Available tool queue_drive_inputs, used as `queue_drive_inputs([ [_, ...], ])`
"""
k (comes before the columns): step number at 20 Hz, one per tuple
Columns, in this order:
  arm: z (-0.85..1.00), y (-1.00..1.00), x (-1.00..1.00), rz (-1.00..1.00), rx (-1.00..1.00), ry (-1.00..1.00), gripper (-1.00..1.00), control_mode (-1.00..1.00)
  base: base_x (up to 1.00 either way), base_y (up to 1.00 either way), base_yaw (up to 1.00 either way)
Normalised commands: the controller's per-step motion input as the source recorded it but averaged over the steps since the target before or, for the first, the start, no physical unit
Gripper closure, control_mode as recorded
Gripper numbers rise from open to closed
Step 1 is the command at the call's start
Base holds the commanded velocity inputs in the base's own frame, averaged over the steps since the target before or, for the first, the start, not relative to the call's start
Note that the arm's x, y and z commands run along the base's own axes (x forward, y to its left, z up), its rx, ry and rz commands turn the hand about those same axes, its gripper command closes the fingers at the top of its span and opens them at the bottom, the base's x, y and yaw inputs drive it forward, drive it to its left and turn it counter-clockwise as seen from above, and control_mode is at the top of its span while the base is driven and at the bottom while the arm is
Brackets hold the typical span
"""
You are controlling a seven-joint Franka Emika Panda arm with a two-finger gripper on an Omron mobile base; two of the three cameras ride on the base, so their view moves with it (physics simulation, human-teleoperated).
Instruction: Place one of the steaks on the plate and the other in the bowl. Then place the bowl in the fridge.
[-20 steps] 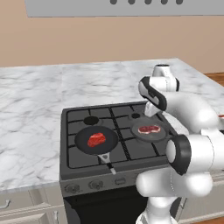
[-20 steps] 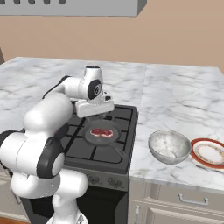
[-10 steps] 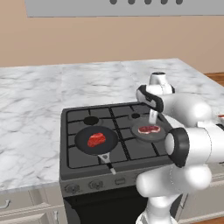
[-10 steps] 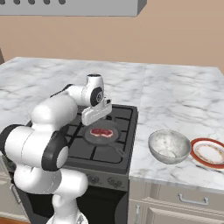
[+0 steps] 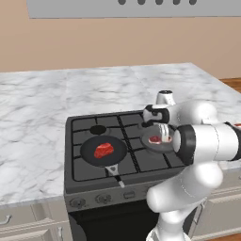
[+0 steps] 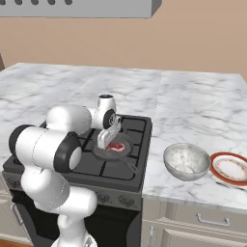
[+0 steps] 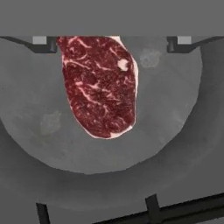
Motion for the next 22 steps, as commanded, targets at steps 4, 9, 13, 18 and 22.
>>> queue_drive_inputs([
  [4,-0.37,0.0,0.2,0.26,0.01,0.04,-1.0,-1.0,0.0,0.0,0.0],
  [9,-0.37,0.0,0.02,0.22,0.03,0.07,-1.0,-1.0,0.0,0.0,0.0],
  [13,-0.26,0.0,0.03,0.18,0.03,0.0,-1.0,-1.0,0.0,0.0,0.0],
  [18,-0.23,0.0,0.0,0.15,0.06,0.0,1.0,-1.0,0.0,0.0,0.0],
  [22,-0.13,0.0,0.0,0.12,0.06,0.0,1.0,-1.0,0.0,0.0,0.0],
])
